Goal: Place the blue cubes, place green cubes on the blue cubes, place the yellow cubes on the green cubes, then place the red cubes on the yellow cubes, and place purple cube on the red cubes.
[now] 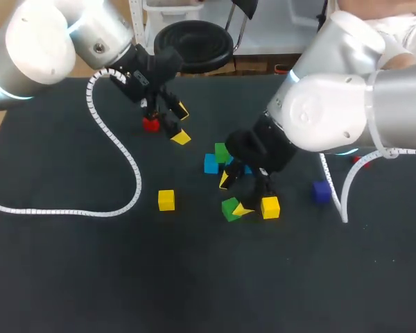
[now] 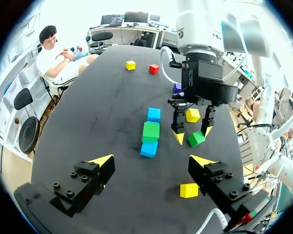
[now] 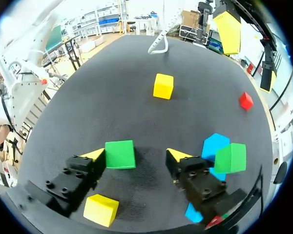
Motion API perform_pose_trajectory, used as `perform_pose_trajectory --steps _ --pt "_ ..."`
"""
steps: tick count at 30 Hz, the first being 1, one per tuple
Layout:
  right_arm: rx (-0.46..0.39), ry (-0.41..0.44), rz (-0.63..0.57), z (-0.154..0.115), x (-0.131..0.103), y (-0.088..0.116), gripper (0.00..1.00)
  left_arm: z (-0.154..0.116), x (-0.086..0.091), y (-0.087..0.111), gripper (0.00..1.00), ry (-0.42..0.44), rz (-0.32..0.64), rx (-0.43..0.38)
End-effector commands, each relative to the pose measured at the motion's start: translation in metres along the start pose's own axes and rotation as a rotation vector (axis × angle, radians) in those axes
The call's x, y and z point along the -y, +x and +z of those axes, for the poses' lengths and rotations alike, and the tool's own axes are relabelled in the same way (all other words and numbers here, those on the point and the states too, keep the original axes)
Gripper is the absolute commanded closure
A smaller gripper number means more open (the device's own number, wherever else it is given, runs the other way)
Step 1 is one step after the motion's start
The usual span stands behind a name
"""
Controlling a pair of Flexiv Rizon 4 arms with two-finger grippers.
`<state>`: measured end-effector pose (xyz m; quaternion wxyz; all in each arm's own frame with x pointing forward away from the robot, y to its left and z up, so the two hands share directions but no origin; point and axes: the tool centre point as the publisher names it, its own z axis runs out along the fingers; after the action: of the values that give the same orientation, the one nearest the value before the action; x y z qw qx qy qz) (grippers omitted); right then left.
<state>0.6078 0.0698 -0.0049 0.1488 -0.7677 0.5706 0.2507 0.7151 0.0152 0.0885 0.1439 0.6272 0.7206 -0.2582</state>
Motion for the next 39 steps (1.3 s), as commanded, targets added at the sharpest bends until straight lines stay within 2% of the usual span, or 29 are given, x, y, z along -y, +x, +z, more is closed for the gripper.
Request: perform_pose_trajectory --steps 1,8,15,24,32,39 --pt "0.001 -0.004 -0.003 0.0 0.0 0.0 1.0 -0.001 0.0 0.001 0.0 0.0 0.002 0.001" --pt "-0.004 0.029 0.005 -0.009 -0.007 -0.003 1.0 -0.001 0.0 0.001 0.0 0.0 0.002 0.001" --pt "-0.024 0.107 0.041 -0.031 -0.021 -0.003 1.0 -0.001 0.0 0.001 0.0 0.0 0.002 0.001" --pt "-0.022 0.202 0.147 -0.064 -0.034 0.023 1.0 -0.001 0.0 0.001 0.0 0.0 0.002 0.001" --pt "-0.009 0.211 0.162 -0.09 -0.016 0.041 1.0 -0.001 0.0 0.001 0.0 0.0 0.002 0.001" --pt "-0.001 0.181 0.125 -0.097 0.021 0.034 1.0 -0.001 0.0 0.001 0.0 0.0 0.002 0.001"
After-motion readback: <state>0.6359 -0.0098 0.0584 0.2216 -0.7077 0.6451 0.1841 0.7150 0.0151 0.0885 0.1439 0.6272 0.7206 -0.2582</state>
